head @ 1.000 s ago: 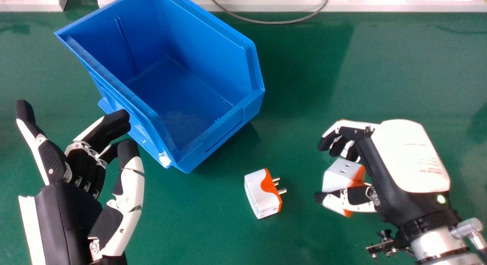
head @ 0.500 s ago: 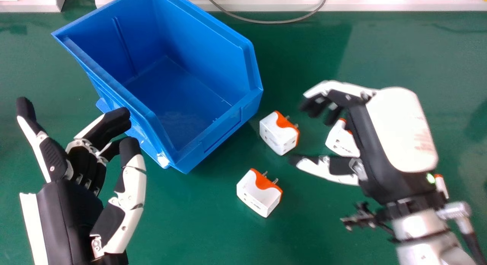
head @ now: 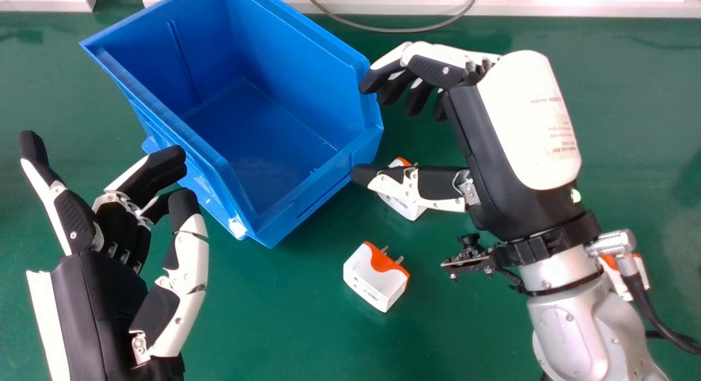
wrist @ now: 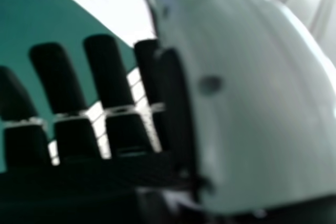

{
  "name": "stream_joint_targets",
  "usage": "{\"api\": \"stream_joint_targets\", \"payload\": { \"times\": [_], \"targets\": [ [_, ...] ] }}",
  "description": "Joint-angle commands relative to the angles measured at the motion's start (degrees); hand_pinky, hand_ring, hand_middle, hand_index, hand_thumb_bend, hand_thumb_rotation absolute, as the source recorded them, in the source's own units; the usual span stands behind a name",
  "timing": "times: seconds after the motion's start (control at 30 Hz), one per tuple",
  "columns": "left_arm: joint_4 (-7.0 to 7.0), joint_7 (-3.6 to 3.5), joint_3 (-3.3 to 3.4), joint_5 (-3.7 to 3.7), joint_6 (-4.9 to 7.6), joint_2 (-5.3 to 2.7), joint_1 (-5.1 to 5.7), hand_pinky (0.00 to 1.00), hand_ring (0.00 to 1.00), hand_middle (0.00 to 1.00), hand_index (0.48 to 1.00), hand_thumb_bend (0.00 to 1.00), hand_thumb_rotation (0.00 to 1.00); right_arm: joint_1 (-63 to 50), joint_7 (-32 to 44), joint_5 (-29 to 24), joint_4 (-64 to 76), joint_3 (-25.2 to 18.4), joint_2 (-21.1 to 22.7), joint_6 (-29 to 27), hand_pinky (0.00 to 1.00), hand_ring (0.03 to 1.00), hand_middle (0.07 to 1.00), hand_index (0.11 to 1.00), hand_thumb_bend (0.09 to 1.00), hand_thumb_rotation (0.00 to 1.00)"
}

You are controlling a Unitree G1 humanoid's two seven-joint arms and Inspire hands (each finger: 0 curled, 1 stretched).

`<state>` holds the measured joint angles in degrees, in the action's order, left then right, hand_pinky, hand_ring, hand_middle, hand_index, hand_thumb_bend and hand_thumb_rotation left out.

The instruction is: Pick all objects and put in blue box

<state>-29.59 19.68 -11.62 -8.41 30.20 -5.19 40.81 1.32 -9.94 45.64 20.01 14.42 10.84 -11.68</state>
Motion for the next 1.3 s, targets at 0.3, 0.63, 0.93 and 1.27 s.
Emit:
{"api": "stream_joint_targets", "payload": {
  "times": [0.3,0.63,0.93,1.27],
  "targets": [
    [-0.91,-0.02,-0.67,-0.19,0.48,-2.04,0.65,0.67,0.72,0.7,0.721,0.29,0.0,-0.6,8.4,-1.4,3.3,0.8,2.1,2.5,0.3,0.407,0.482,0.546,0.493,0.0],
    [-0.91,-0.26,-1.17,0.25,1.02,-1.97,1.24,0.67,0.72,0.7,0.723,0.29,0.0,-2.6,23.2,0.7,7.6,3.3,3.8,9.7,0.34,0.433,0.502,0.536,0.497,0.0],
    [-0.71,0.2,-1.14,-0.39,1.48,-2.24,1.87,0.67,0.72,0.7,0.721,0.3,0.0,-3.0,39.3,10.5,13.2,7.4,5.7,18.7,0.69,0.851,0.915,0.813,0.879,0.33],
    [-0.89,0.4,-1.37,-0.51,1.26,-2.41,2.24,0.66,0.71,0.7,0.717,0.3,0.0,-2.7,48.1,14.2,15.5,9.1,5.4,21.9,0.99,1.0,1.0,0.969,0.954,0.35]
  ]
}}
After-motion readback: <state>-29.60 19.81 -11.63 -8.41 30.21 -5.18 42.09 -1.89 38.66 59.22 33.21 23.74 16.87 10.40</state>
